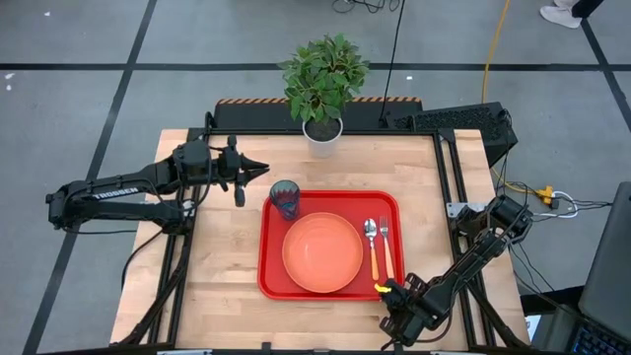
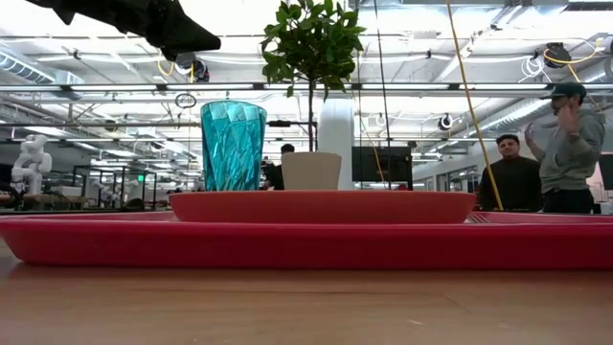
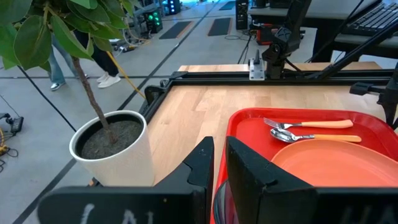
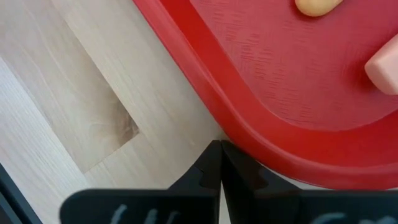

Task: Pick and place plate/cup/fork/spoon on tray
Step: Adjust the red tray

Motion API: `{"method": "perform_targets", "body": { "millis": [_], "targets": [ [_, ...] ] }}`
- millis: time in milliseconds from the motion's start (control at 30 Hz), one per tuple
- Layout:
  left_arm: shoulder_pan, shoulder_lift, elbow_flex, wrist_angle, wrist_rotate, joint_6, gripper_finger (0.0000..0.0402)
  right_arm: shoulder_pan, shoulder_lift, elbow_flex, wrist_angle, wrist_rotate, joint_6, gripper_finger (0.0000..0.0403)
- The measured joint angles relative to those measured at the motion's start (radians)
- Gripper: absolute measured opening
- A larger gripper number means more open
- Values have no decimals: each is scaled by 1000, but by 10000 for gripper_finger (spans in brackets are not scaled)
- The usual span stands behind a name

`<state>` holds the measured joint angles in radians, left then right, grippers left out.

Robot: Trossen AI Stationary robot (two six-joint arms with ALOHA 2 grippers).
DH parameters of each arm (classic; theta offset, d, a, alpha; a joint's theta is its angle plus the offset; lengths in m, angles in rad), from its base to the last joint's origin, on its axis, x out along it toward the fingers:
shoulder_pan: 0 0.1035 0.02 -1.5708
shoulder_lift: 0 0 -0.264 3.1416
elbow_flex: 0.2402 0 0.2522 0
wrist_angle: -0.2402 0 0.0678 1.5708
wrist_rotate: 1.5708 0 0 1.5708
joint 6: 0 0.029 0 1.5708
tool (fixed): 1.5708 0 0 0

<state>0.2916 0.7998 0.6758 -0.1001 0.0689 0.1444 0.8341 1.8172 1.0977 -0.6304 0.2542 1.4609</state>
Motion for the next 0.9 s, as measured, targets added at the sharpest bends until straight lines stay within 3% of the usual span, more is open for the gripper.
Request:
{"method": "perform_targets", "body": {
  "millis": [433, 900],
  "targets": [
    [0, 0, 0, 0, 0, 0, 47, 6, -57, -5, -31, 24, 26, 0],
    [0, 0, 0, -3, 0, 0, 47, 32, -70, 0, -7, -143, 115, 0]
  ]
}}
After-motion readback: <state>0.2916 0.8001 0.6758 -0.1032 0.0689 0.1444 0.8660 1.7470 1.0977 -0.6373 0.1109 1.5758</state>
